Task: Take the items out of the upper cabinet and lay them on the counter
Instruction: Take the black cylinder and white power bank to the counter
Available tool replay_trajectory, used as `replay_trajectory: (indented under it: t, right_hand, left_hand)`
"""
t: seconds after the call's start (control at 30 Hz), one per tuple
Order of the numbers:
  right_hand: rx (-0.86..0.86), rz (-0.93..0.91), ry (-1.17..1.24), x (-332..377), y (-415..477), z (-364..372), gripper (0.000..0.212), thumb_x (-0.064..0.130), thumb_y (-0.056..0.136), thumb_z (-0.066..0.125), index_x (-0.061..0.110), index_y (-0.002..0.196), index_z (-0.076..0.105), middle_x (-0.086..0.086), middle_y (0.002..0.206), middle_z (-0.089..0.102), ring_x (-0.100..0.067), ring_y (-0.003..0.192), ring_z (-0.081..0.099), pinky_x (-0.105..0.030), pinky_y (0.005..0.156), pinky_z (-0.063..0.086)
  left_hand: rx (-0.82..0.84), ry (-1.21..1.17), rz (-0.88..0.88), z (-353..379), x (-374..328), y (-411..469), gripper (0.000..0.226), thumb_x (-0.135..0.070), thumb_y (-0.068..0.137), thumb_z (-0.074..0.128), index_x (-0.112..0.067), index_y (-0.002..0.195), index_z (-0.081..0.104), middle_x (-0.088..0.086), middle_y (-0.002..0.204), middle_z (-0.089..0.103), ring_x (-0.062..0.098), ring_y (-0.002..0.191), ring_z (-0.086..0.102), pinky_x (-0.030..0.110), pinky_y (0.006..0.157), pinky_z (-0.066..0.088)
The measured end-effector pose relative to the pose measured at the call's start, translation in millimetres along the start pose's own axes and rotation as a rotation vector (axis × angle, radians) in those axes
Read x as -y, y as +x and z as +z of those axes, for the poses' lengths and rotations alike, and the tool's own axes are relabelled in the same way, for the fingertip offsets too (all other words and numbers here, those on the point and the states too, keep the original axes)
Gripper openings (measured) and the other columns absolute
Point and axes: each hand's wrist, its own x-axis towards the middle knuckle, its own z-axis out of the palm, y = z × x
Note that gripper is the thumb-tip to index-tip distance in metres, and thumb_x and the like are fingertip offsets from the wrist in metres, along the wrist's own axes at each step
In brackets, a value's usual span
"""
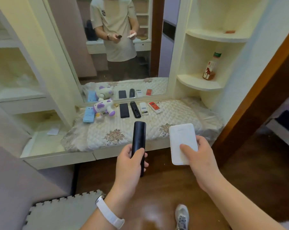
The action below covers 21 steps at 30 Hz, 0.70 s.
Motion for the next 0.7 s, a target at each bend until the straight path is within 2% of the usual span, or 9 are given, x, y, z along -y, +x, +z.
replay_trajectory:
  t: [0.23, 0.43, 0.57, 0.7]
  right_hand:
    - [0.016, 0.063, 0.084, -21.6, 105.8, -31.0, 0.028, 0.01, 0.088, 0.065, 0.022, 0.108, 0.05, 0.006, 0.102, 0.062, -0.007, 0.09, 0.06, -0.023, 0.066, 0.047]
    - [0.074, 0.099, 0.119, -22.3, 207.1, -78.3, 0.034, 0.01, 0.089, 0.064, 0.023, 0.115, 0.047, 0.01, 0.104, 0.06, -0.003, 0.091, 0.059, -0.018, 0.061, 0.046]
    - [0.094, 0.098, 0.115, -22.1, 262.3, -102.2, 0.031, 0.011, 0.089, 0.063, 0.025, 0.111, 0.047, 0.013, 0.101, 0.058, -0.001, 0.088, 0.057, -0.018, 0.061, 0.044]
    - [0.099, 0.134, 0.158, -26.3, 295.5, -111.9, 0.032, 0.01, 0.088, 0.063, 0.027, 0.11, 0.048, 0.013, 0.101, 0.059, -0.004, 0.089, 0.059, -0.026, 0.07, 0.052]
  left_hand:
    - [-0.011, 0.056, -0.048, 83.6, 3.3, 72.4, 0.007, -0.015, 0.095, 0.055, -0.013, 0.1, 0.06, 0.01, 0.079, 0.065, 0.019, 0.06, 0.057, 0.032, 0.055, 0.047]
    - [-0.031, 0.106, -0.059, 180.0, -9.8, 131.6, 0.007, -0.015, 0.095, 0.056, -0.015, 0.099, 0.061, 0.011, 0.083, 0.068, 0.017, 0.058, 0.059, 0.032, 0.057, 0.047]
    - [-0.05, 0.134, -0.046, 225.7, -15.9, 159.3, 0.007, -0.013, 0.095, 0.056, -0.014, 0.099, 0.061, 0.013, 0.086, 0.067, 0.015, 0.056, 0.058, 0.027, 0.053, 0.046]
    - [-0.095, 0.176, -0.057, 246.8, -18.2, 178.0, 0.007, -0.013, 0.094, 0.056, -0.013, 0.099, 0.061, 0.01, 0.083, 0.067, 0.015, 0.056, 0.058, 0.025, 0.046, 0.042]
